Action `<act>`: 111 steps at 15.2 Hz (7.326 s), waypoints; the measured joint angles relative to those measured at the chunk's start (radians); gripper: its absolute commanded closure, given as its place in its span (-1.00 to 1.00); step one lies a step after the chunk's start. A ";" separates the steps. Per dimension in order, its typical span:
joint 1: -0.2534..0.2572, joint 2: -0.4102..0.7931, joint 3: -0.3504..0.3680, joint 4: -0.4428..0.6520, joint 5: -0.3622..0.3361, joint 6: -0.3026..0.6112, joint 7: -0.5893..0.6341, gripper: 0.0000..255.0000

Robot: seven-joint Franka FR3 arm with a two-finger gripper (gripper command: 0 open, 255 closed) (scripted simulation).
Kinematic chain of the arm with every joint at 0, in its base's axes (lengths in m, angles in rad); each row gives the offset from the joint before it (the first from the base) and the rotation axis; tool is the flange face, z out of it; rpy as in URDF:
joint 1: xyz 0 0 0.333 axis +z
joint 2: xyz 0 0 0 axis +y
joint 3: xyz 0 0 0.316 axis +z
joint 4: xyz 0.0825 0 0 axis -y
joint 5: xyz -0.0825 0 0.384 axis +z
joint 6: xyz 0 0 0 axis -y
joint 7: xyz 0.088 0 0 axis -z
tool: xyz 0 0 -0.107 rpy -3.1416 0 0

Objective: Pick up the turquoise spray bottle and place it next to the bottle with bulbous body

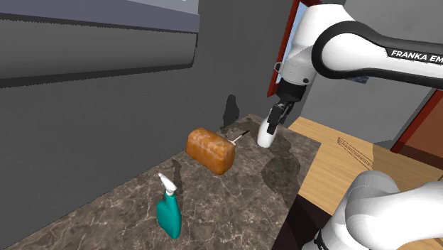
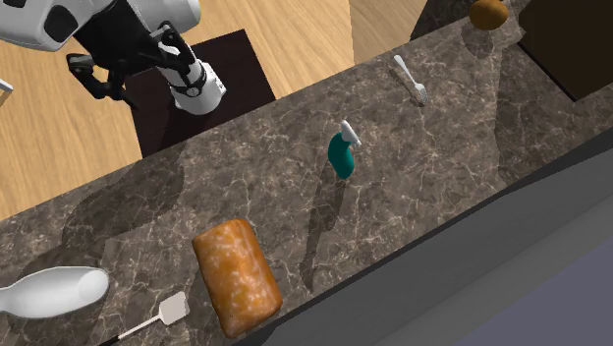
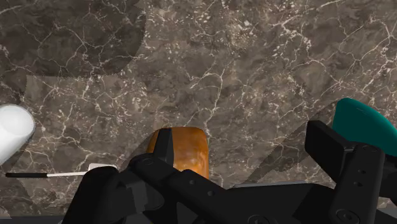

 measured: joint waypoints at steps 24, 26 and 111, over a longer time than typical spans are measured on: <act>0.102 0.603 0.394 0.258 0.080 0.308 0.405 -1.00; 0.109 0.682 0.426 0.310 0.052 0.327 0.452 -1.00; 0.171 0.946 0.494 1.223 -0.075 -0.358 0.578 1.00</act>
